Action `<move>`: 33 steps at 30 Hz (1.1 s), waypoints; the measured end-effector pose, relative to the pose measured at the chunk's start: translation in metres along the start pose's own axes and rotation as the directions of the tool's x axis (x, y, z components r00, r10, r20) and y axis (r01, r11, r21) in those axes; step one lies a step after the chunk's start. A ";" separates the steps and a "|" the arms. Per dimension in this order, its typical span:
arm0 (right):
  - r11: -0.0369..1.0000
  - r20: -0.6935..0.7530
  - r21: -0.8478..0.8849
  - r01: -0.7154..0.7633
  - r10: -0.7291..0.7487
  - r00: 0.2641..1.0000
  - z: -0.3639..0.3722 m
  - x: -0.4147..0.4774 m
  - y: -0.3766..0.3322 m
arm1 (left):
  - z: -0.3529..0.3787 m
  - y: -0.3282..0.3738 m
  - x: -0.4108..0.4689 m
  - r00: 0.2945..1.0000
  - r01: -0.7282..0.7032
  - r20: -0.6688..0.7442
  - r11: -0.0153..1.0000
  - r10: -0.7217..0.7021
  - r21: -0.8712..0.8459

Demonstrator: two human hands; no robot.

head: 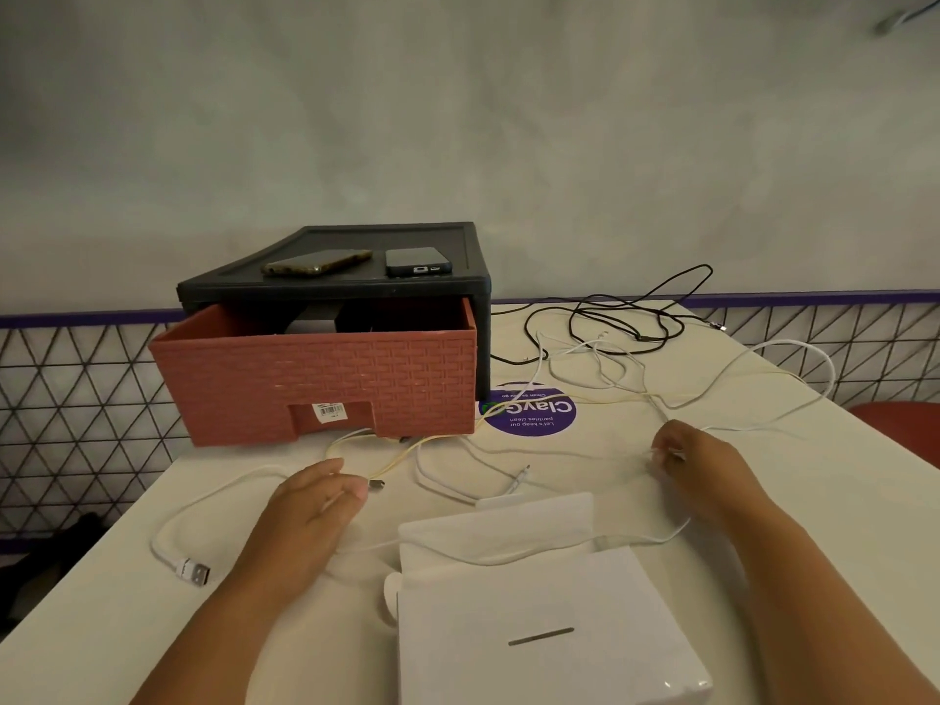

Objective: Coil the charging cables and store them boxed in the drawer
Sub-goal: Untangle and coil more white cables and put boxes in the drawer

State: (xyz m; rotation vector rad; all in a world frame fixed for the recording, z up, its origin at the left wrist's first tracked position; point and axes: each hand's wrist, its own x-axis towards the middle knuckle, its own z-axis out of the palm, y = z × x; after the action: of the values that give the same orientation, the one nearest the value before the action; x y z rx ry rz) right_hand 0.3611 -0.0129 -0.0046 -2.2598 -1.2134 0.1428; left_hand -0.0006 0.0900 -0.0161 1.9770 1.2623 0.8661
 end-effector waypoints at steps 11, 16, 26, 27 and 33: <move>0.953 -0.163 0.291 -0.085 0.137 0.977 -0.003 0.002 -0.001 | 0.008 -0.009 0.004 0.996 -0.079 0.059 0.991 0.073 0.111; 0.890 -0.300 0.449 -0.084 0.238 0.924 -0.006 0.001 0.000 | 0.010 -0.005 0.002 0.992 -0.128 0.018 0.990 0.127 0.052; 0.574 -0.386 0.819 -0.006 0.557 0.735 -0.018 0.001 0.001 | 0.015 -0.002 0.001 0.975 -0.223 0.040 0.961 0.219 0.166; 0.567 -0.414 0.823 0.034 0.557 0.720 -0.020 0.000 0.000 | 0.016 -0.002 0.001 0.971 -0.238 0.046 0.954 0.233 0.181; 0.600 -0.639 0.739 0.305 0.482 0.599 -0.035 -0.010 -0.009 | 0.022 -0.004 0.004 0.972 -0.234 0.078 0.945 0.222 0.228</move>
State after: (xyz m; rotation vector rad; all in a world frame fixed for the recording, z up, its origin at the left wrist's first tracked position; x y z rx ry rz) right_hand 0.3607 -0.0318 0.0272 -1.2471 -0.3327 -0.2500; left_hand 0.0161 0.0921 -0.0311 2.3557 1.1671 0.7969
